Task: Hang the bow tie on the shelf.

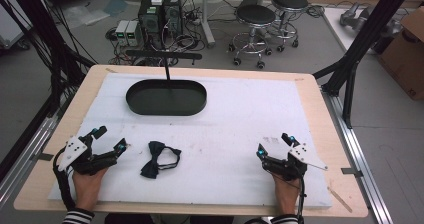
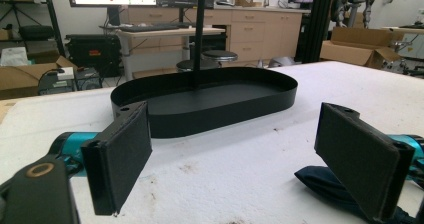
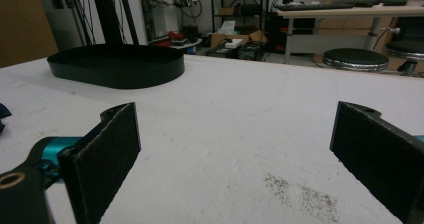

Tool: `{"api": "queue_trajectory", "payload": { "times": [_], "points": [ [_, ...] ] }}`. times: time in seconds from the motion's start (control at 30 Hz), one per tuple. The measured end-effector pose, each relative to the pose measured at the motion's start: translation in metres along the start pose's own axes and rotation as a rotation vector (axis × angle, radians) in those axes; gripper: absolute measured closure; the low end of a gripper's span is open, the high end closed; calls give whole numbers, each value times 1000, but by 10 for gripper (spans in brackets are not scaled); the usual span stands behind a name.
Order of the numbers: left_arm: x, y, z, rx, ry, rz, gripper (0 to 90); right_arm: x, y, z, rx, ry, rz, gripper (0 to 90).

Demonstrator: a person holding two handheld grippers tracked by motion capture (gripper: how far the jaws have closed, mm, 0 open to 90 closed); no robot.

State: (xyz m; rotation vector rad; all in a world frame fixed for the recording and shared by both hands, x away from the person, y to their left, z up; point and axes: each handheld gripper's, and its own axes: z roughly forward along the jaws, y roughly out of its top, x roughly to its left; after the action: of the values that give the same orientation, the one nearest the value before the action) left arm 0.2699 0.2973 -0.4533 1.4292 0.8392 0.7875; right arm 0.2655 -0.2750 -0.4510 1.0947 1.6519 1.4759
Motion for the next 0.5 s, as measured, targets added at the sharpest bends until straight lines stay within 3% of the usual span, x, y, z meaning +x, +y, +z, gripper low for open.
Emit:
{"api": "queue_trajectory", "payload": {
  "times": [0.5],
  "points": [
    [0, 0, 1, 9, -5, 2, 149, -1, 0, 0, -2, 8, 2, 49]
  ]
}}
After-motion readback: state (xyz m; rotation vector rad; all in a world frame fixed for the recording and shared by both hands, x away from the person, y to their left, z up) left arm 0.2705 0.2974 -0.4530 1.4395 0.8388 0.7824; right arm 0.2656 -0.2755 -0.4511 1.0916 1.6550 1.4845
